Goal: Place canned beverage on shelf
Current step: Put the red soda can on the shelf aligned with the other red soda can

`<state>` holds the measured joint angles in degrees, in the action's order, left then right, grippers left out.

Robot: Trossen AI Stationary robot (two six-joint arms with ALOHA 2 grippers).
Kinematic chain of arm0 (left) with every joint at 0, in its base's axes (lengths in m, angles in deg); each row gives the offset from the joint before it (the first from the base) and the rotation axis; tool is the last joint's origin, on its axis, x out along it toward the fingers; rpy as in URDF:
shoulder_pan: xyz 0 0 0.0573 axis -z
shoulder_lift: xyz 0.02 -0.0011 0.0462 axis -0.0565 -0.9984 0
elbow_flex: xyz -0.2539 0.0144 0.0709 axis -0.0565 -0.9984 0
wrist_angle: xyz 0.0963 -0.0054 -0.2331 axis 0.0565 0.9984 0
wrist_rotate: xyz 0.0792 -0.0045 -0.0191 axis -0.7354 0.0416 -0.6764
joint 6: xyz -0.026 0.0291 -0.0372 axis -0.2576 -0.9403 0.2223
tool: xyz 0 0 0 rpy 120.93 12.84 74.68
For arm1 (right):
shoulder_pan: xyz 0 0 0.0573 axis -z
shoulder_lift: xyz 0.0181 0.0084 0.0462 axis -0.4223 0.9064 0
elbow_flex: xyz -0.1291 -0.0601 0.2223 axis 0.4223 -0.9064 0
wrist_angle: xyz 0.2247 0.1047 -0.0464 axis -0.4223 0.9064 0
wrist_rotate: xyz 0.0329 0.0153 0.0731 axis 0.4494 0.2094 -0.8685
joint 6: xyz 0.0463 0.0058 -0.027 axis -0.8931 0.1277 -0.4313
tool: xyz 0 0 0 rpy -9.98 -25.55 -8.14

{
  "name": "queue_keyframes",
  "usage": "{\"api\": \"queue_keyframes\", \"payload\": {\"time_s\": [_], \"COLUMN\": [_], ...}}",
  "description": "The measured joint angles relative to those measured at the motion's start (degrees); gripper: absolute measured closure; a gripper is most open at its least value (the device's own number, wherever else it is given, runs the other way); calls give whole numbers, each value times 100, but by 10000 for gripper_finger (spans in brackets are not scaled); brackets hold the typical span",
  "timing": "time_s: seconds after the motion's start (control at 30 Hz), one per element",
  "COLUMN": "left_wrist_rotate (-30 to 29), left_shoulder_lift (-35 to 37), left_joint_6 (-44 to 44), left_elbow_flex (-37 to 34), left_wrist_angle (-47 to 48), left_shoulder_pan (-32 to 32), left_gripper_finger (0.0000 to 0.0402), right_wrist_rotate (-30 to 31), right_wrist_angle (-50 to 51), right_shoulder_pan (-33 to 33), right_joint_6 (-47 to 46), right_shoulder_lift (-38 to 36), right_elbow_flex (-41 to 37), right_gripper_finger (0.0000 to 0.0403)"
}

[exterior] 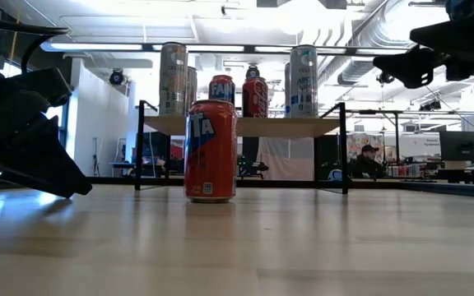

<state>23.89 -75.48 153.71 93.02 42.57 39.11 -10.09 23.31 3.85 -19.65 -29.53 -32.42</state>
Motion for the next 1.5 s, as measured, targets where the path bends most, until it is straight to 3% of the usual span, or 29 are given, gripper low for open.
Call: {"api": "queue_keyframes", "payload": {"time_s": [0.17, 1.5], "left_wrist_rotate": [-1, -145], "left_shoulder_lift": [0, 1], "left_joint_6": [0, -16], "left_elbow_flex": [0, 2], "left_wrist_angle": [0, -7], "left_shoulder_pan": [2, -2], "left_gripper_finger": [2, 2], "right_wrist_rotate": [9, 30], "right_wrist_angle": [358, 1257], "right_shoulder_pan": [-2, -2], "right_joint_6": [0, -3], "right_shoulder_lift": [-320, -310], "right_elbow_flex": [-2, -7], "right_gripper_finger": [3, 3]}}
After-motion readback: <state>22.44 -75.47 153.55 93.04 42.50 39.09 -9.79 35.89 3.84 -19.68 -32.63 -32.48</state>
